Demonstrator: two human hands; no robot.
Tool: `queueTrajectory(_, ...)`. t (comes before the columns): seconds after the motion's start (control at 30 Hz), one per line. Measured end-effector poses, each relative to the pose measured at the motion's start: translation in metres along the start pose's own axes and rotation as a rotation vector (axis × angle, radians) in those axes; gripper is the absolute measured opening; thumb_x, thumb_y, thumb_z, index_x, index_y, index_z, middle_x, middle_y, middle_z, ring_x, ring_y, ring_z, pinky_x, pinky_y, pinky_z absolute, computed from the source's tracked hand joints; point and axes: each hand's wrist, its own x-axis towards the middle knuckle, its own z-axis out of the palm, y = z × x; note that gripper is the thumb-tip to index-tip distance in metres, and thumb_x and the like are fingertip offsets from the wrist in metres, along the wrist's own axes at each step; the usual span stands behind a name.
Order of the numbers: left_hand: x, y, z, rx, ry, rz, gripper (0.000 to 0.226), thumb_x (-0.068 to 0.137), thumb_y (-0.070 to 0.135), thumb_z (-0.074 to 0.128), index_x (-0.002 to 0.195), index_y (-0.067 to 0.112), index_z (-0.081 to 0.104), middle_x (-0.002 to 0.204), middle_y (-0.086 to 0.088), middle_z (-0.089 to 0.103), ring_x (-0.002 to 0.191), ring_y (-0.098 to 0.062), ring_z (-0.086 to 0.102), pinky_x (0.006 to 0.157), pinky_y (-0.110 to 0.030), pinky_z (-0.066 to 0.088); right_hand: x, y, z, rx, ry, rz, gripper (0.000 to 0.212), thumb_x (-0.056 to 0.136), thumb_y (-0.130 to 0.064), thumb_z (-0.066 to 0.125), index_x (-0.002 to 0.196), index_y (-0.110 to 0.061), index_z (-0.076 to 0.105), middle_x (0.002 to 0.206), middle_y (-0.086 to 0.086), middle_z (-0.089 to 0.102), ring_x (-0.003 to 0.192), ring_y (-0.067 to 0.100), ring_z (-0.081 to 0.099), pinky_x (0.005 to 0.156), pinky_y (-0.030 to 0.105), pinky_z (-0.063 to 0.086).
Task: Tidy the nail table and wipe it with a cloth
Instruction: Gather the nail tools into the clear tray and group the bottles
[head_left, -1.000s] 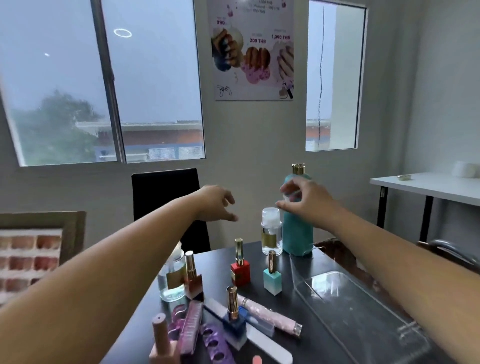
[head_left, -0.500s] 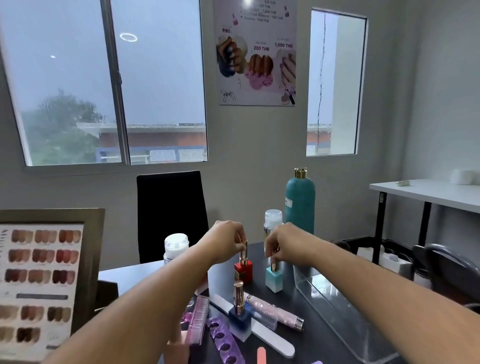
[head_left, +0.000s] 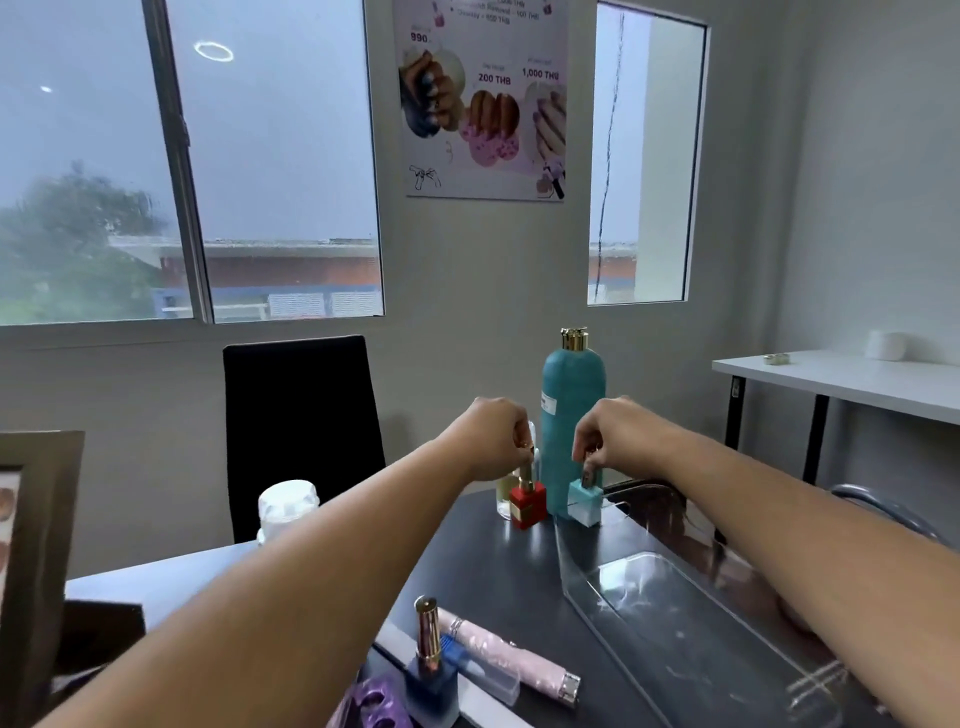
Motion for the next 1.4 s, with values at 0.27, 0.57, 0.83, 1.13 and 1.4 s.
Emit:
queueTrajectory(0.27,0.010,0.017,0.027,0.006,-0.077,0.022,0.013,0.080,0.016,0.063,0.090,0.008,0.064,0.087,-0.003,0.059,0.081,-0.017,0.051,0.073,-0.028,0.046,-0.008,0.027,0.010,-0.065,-0.043,0.050,0.012,0.073,-0.010,0.077,0.083,-0.017,0.076,0.086,0.000,0.067,0.083,0.017,0.064,0.066,0.021,0.048)
queueTrajectory(0.57,-0.002,0.009,-0.005,0.039,-0.093,-0.022,0.039,0.080,0.032,0.069,0.113,0.015,0.059,0.110,-0.003,0.066,0.099,-0.019,0.059,0.089,-0.031,0.047,-0.010,0.023,0.010,-0.063,-0.069,0.035,0.011,0.077,-0.011,0.075,0.085,-0.018,0.074,0.086,-0.003,0.066,0.081,0.013,0.063,0.066,0.019,0.048)
queueTrajectory(0.83,-0.061,-0.039,-0.099,0.083,0.082,-0.172,0.025,0.079,0.026,0.070,0.099,0.011,0.068,0.093,-0.004,0.070,0.090,-0.017,0.063,0.077,-0.017,0.040,-0.019,-0.050,0.000,0.025,0.100,-0.182,0.012,0.084,-0.018,0.068,0.096,-0.018,0.072,0.096,-0.007,0.069,0.085,0.005,0.061,0.069,0.011,0.045)
queueTrajectory(1.13,-0.128,-0.082,-0.118,0.278,-0.149,-0.353,0.049,0.080,0.033,0.070,0.123,0.014,0.057,0.119,-0.004,0.059,0.107,-0.019,0.053,0.085,-0.026,0.043,-0.019,-0.160,0.041,0.181,-0.061,-0.312,0.020,0.080,-0.021,0.073,0.098,-0.014,0.074,0.098,0.002,0.074,0.090,0.014,0.068,0.087,0.027,0.053)
queueTrajectory(1.4,-0.142,-0.092,-0.088,0.279,-0.115,-0.367,0.045,0.080,0.026,0.066,0.121,0.010,0.056,0.122,-0.010,0.057,0.110,-0.024,0.053,0.090,-0.035,0.048,-0.001,-0.190,0.071,0.220,-0.192,-0.246,0.026,0.078,-0.028,0.076,0.092,-0.008,0.074,0.085,0.008,0.074,0.071,0.016,0.064,0.074,0.028,0.053)
